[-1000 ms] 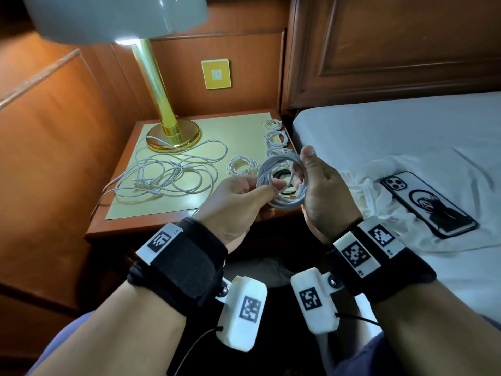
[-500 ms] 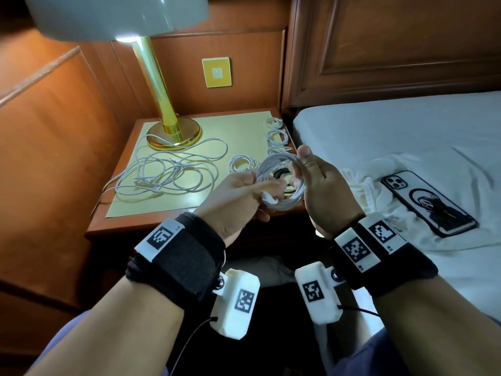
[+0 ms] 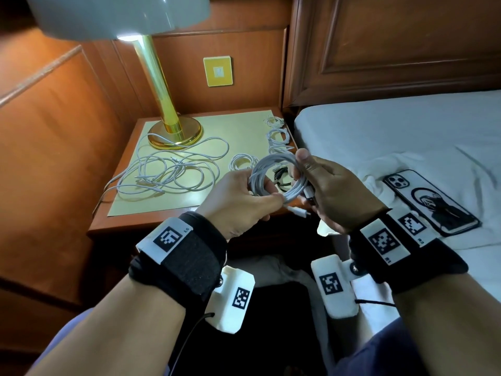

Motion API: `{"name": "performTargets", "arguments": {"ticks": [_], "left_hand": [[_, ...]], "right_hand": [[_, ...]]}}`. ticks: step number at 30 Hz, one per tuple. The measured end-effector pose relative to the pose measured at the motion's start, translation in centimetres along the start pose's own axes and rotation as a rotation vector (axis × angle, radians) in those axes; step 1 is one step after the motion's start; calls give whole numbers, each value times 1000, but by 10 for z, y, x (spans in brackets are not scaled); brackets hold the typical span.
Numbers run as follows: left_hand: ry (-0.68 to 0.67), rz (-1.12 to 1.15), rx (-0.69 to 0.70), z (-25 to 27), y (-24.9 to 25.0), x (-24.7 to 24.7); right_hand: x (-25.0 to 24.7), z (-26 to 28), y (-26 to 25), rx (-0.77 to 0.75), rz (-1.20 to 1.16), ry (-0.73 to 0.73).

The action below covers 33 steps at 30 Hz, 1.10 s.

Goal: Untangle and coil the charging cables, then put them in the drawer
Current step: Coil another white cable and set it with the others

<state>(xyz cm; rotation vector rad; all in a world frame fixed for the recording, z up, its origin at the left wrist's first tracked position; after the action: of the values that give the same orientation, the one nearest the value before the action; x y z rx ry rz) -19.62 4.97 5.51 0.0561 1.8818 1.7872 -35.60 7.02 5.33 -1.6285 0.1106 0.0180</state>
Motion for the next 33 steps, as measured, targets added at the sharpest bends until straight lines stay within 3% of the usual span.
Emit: {"name": "performTargets", "arguments": {"ticks": [4, 12, 17, 30, 33], "left_hand": [[44, -127, 18, -1, -1, 0], [-10, -31, 55, 1, 3, 3], [77, -249, 127, 0, 8, 0], [115, -620, 545, 6, 22, 0], [129, -658, 547, 4, 21, -3]], "right_hand": [[-2, 1, 0, -1, 11, -49], [-10, -1, -3, -60, 68, 31], [-11, 0, -4, -65, 176, 66], [-11, 6, 6, 315, -272, 35], [-8, 6, 8, 362, -343, 34]]}}
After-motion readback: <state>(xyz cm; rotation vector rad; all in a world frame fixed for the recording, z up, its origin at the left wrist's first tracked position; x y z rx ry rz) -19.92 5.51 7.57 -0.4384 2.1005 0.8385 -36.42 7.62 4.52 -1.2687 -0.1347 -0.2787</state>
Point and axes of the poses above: each hand's wrist, its own z-axis away from the middle knuckle, its own x-axis out of the palm, y = z × x, the point moved 4 cm from there along -z, towards the middle knuckle, and after that the axes turned 1 degree about z, right-handed, at the moved point
